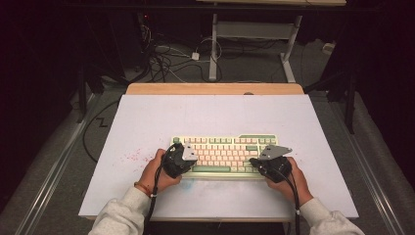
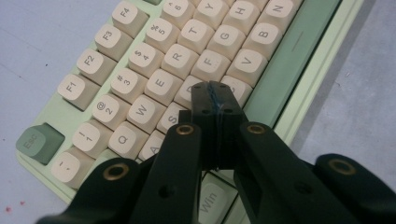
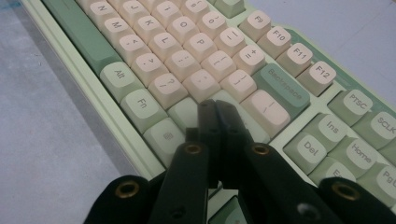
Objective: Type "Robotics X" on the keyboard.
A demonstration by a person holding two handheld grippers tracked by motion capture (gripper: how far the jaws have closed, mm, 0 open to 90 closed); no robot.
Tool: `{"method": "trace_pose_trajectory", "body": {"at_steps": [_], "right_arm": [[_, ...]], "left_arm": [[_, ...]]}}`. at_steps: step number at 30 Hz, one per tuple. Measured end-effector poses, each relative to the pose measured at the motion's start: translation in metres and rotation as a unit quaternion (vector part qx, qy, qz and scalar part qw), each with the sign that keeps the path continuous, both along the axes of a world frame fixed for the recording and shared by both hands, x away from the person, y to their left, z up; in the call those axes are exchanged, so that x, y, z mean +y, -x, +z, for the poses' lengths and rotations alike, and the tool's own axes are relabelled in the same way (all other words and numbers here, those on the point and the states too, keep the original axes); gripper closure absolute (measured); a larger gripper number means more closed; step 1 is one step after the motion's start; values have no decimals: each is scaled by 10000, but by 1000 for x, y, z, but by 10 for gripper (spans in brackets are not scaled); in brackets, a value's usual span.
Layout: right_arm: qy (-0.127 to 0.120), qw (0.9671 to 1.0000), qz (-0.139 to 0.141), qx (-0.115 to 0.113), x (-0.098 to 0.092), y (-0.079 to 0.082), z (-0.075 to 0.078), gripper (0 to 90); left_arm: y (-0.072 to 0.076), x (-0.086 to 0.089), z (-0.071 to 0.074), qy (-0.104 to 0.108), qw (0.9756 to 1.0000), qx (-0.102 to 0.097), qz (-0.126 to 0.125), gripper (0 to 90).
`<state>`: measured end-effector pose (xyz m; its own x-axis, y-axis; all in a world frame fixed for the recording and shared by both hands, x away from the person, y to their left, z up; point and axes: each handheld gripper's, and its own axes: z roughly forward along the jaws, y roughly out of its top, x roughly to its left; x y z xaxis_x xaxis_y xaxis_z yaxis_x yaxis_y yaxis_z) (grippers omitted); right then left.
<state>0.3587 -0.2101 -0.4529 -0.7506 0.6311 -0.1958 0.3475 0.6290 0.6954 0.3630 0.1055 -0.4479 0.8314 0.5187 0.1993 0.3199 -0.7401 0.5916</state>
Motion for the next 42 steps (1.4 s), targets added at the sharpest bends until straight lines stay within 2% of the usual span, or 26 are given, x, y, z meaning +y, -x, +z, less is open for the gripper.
{"method": "trace_pose_trajectory", "body": {"at_steps": [8,13,18,21,25,28,32,39,42], "right_arm": [[-295,9994,15,-170,-4,5,11,900],[-372,9990,22,-248,-7,7,16,900],[-446,9984,-2,-339,-8,9,21,896],[-503,9981,-12,-368,-10,9,22,874],[-512,9978,-9,-416,-10,10,23,847],[-523,9976,-25,-456,-10,10,23,799],[-577,9971,-108,-489,-12,10,24,700],[-653,9955,-191,-657,-11,11,26,446],[-718,9943,-214,-760,-10,12,26,346]], "left_arm": [[5,4,12,236,9994,-254,7,842],[5,6,13,257,9990,-364,61,808],[6,7,13,307,9985,-441,74,755],[7,8,12,277,9982,-526,111,696],[8,9,12,355,9972,-638,190,626],[9,10,13,404,9958,-779,266,560],[10,11,13,506,9948,-833,281,473],[11,10,12,622,9928,-937,416,266],[13,10,13,689,9917,-1008,412,210]]}}
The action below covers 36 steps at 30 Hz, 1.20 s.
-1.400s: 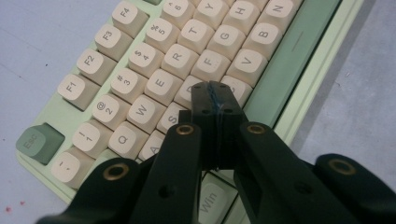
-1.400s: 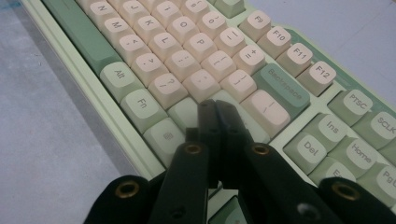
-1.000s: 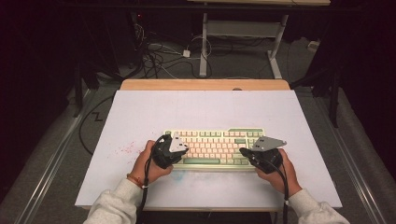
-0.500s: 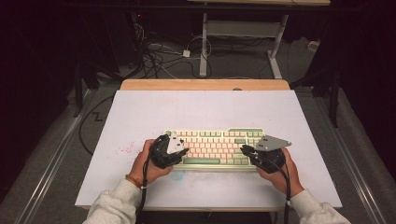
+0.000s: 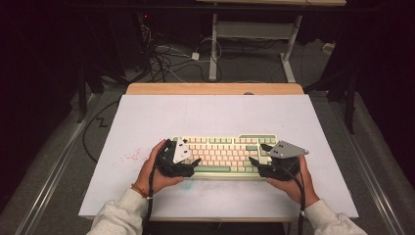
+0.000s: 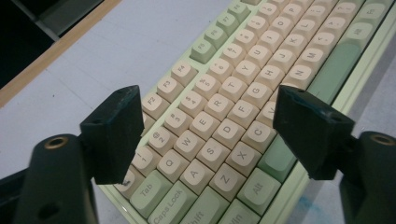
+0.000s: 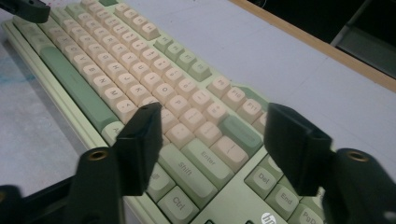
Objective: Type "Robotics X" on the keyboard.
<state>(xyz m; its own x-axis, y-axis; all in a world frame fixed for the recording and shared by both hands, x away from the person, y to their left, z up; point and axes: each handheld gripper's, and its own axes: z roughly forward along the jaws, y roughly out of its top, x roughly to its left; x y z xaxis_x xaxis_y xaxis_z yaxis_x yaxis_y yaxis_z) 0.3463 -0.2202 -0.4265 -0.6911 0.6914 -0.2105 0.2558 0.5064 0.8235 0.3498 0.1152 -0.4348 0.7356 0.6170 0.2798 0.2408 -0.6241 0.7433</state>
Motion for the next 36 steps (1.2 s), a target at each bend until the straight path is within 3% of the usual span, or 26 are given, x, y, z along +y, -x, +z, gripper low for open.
{"method": "trace_pose_trajectory", "body": {"at_steps": [4,11,19,36], "right_arm": [[-35,9999,-69,-71,2,1,1,255],[16,9998,-64,-179,4,7,4,206],[-42,9995,-120,-304,-3,15,11,211],[80,9985,-321,-442,-26,29,17,212]], "left_arm": [[2,1,2,66,10000,-67,13,171],[8,2,6,124,9998,-183,-23,170],[16,6,9,106,9995,-281,-75,170],[29,27,9,134,9991,-397,-107,170]]}}
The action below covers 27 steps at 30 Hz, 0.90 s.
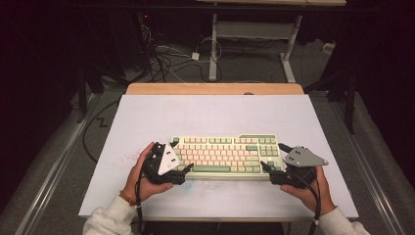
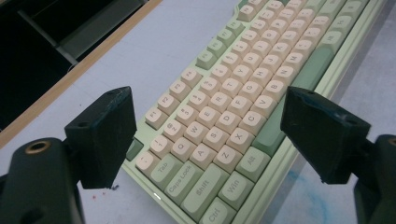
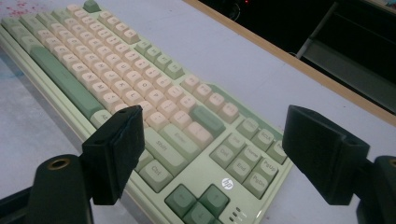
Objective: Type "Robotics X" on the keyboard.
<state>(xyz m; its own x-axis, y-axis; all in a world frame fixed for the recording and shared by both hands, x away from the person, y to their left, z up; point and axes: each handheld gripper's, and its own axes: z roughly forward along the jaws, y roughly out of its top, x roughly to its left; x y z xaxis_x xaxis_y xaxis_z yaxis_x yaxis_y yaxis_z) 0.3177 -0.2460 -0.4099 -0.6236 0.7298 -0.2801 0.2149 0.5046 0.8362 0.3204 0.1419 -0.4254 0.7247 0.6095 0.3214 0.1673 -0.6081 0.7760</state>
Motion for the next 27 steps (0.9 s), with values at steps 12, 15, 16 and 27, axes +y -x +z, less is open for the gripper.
{"method": "trace_pose_trajectory", "body": {"at_steps": [12,15,16,27], "right_arm": [[32,9999,-112,-44,-15,9,-2,210],[21,9999,-145,-51,-19,10,-3,210],[31,9998,-165,-55,-21,11,-4,210],[23,9994,-353,-14,-39,15,-12,208]], "left_arm": [[7,16,-5,-65,9999,-45,88,170],[9,20,-7,-66,9999,-60,109,170],[9,21,-8,-70,9999,-73,130,170],[15,40,-16,-35,9994,-45,331,169]]}}
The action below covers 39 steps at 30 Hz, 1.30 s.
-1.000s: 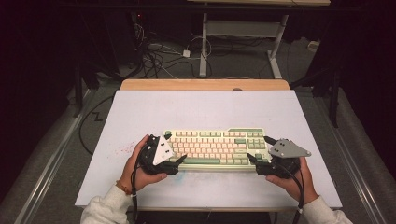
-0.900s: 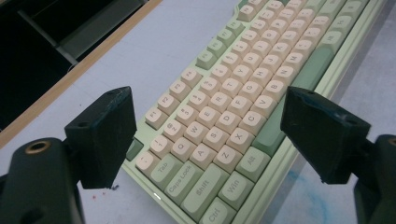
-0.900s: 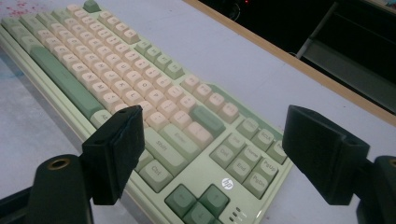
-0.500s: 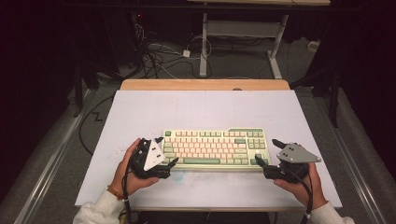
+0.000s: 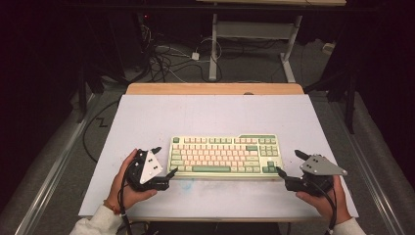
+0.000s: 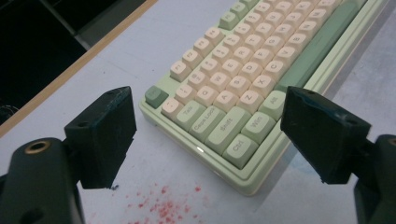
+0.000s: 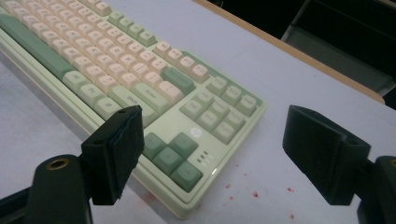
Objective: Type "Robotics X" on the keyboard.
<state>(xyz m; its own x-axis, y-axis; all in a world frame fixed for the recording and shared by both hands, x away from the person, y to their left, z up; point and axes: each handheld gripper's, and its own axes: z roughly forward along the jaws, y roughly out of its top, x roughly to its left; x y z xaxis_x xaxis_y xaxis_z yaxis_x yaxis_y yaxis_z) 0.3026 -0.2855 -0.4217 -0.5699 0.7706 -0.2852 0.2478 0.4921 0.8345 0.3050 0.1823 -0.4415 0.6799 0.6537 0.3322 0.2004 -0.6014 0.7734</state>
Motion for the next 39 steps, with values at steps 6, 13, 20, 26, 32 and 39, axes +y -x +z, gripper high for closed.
{"method": "trace_pose_trajectory", "body": {"at_steps": [6,13,20,26,32,39], "right_arm": [[3,9999,-110,69,-9,3,-8,207],[-20,9997,-191,119,-15,9,-20,203],[-13,9999,-134,38,-10,11,-18,186],[7,9999,-147,28,-8,12,-17,184],[14,9999,-145,31,-7,11,-17,183],[16,9999,-163,-4,-8,12,-16,180]], "left_arm": [[3,10,-9,-39,9999,76,146,169],[11,23,-23,-24,9991,287,317,169],[14,25,-26,-78,9991,293,294,162],[14,24,-27,-99,9992,289,254,162],[13,25,-26,-60,9991,284,296,162],[13,24,-26,-72,9991,305,278,162]]}}
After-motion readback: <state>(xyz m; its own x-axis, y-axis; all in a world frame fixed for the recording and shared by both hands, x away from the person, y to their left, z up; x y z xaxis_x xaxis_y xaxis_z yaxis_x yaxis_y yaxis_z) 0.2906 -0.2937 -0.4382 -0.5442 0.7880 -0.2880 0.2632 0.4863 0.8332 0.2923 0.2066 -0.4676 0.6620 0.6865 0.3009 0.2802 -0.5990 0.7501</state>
